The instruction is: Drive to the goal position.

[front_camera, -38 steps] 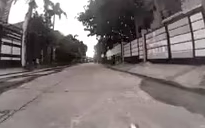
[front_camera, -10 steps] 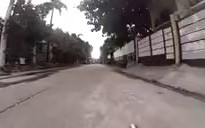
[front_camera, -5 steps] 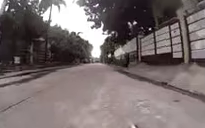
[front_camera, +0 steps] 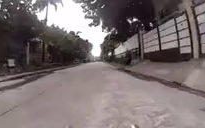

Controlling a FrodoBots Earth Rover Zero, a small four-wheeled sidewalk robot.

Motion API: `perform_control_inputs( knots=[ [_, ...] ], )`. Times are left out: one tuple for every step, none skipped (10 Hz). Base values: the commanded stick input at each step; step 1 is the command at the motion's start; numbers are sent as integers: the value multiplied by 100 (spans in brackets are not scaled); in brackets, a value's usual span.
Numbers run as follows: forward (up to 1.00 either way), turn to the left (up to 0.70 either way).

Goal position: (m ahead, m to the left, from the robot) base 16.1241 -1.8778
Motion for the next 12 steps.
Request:
perform_control_inputs(
  knots=[
    [100,0],
    [100,0],
    [100,0],
    [100,0],
    [100,0],
    [100,0],
    [100,0],
    [100,0],
    [100,0],
    [100,0],
    [100,-6],
    [100,-23]
  ],
)
